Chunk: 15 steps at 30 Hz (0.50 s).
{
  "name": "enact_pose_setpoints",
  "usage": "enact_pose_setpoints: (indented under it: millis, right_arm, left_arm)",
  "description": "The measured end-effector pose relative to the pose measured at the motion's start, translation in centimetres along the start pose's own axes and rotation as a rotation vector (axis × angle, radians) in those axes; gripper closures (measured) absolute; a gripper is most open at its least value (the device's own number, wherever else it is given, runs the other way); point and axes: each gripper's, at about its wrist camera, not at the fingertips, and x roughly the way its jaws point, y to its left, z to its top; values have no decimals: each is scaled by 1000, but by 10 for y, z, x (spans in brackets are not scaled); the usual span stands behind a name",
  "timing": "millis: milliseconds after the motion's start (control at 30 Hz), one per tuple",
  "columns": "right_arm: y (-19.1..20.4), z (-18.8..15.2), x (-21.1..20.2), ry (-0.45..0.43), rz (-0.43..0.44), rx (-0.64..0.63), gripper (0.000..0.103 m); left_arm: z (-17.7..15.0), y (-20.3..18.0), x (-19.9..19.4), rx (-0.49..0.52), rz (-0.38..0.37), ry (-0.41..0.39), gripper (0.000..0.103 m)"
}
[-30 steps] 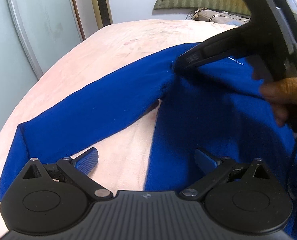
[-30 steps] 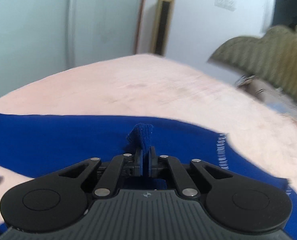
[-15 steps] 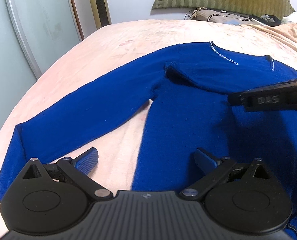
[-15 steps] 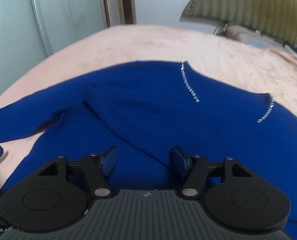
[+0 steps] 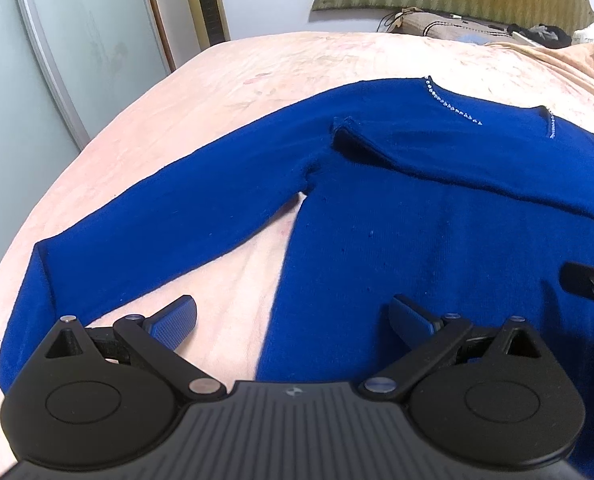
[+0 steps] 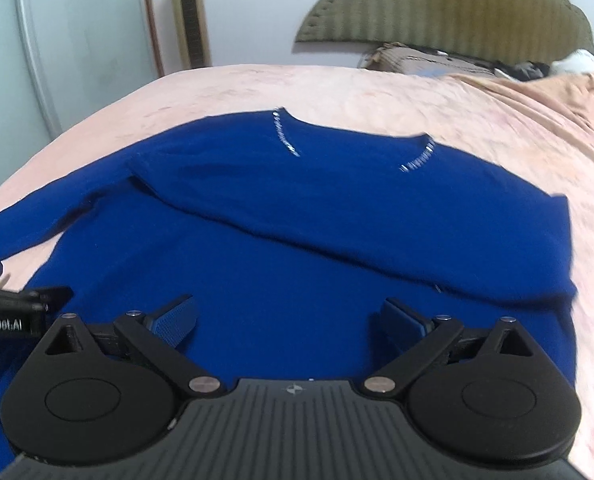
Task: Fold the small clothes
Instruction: 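Lower the sleeve onto the sweater and open the right gripper, then grasp the other sleeve cuff with the left gripper and lift it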
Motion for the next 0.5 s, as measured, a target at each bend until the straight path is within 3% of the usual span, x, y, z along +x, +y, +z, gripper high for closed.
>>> enact_pose_setpoints:
  millis: [300, 500]
  right_arm:
    - [-10, -28, 2, -6, 10, -10, 0]
    - [-4, -38, 2, -49, 3, -60, 0]
  left_arm:
    - [-5, -3, -5, -7, 27, 20, 0]
    - [-12, 7, -11, 6, 99, -16, 0]
